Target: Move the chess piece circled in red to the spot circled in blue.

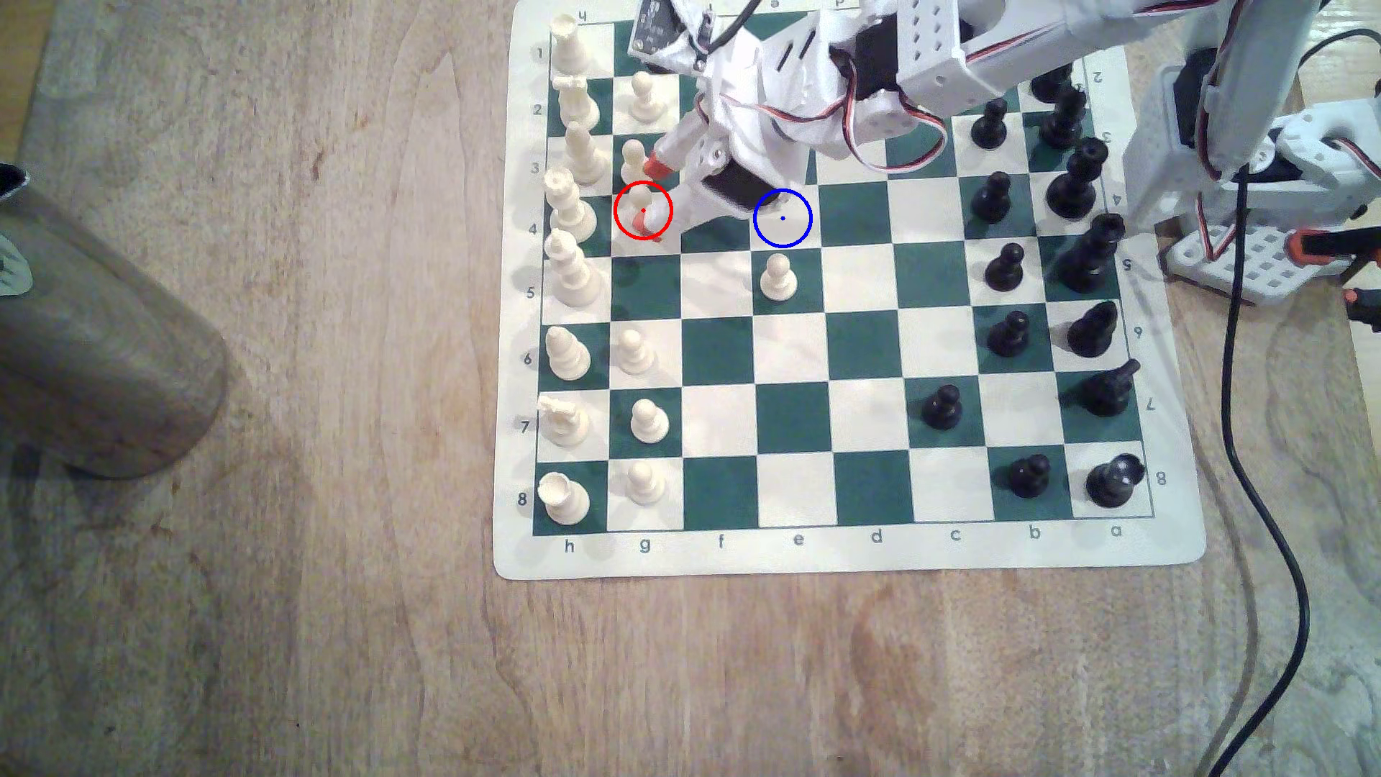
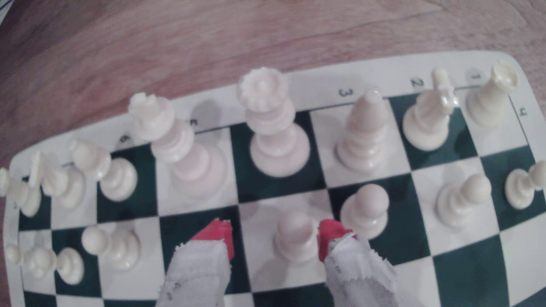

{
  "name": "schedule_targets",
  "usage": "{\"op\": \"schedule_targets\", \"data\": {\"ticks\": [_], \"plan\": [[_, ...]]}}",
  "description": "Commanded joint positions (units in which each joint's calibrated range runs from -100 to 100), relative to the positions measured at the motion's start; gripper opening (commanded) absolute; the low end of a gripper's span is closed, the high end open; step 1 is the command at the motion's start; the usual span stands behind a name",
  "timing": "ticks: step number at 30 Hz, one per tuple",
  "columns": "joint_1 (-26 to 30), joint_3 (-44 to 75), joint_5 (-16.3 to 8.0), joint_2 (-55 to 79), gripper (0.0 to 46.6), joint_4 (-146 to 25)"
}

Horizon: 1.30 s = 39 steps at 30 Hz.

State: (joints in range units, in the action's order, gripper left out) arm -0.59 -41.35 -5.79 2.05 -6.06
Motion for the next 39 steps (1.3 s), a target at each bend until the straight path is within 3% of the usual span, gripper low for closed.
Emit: {"op": "schedule_targets", "data": {"ticks": [1, 33, 39], "plan": [[0.39, 4.9, -0.2, -0.1, 15.2, 0.98], [-1.09, 8.16, 0.2, 4.91, 14.1, 3.52], [-0.94, 8.89, -0.05, 5.16, 6.9, 3.6]]}}
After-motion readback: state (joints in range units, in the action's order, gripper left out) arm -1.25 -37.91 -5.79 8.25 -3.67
